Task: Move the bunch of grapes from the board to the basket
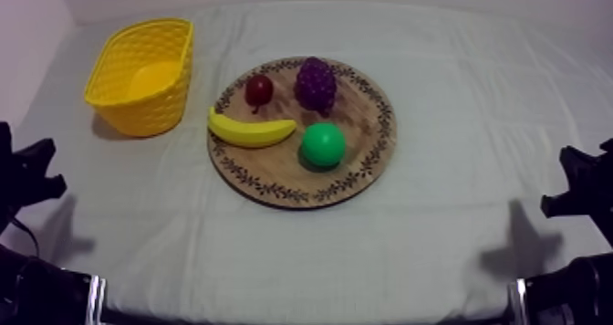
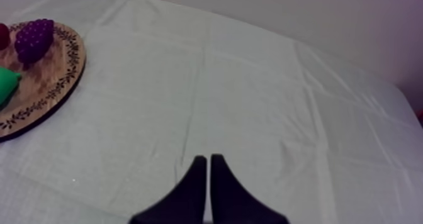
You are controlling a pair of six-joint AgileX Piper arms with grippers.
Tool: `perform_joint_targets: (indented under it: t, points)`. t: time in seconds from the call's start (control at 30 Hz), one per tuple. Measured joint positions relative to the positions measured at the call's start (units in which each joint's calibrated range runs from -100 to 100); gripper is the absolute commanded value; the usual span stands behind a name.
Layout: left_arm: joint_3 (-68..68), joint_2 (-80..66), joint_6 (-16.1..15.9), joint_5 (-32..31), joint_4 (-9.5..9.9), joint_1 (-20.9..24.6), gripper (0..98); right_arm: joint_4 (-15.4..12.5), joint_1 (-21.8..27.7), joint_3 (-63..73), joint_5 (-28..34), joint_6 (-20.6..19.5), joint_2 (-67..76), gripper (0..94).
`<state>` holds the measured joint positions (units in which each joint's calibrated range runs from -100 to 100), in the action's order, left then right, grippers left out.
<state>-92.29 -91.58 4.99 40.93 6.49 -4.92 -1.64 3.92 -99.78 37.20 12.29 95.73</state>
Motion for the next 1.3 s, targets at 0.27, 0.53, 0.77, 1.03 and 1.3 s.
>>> perform_joint_targets:
  t: [0.27,0.53,0.77,1.03,1.3]
  points:
    - [11.35,13.67,-0.77,-0.78,-2.09,-2.16,0.0,0.0,0.0,0.0,0.0,0.0,0.0,0.5]
    - [29.44,28.6,-3.72,5.84,-3.92,-4.79,0.0,0.0,0.0,0.0,0.0,0.0,0.0,0.5]
    - [47.69,41.46,-6.13,16.45,-4.06,-8.46,0.0,0.0,0.0,0.0,0.0,0.0,0.0,0.5]
    - [63.42,54.35,-6.65,21.68,-3.8,-14.73,0.0,0.0,0.0,0.0,0.0,0.0,0.0,0.5]
    - [72.43,64.67,-7.04,23.27,-4.12,-20.5,0.0,0.0,0.0,0.0,0.0,0.0,0.0,0.5]
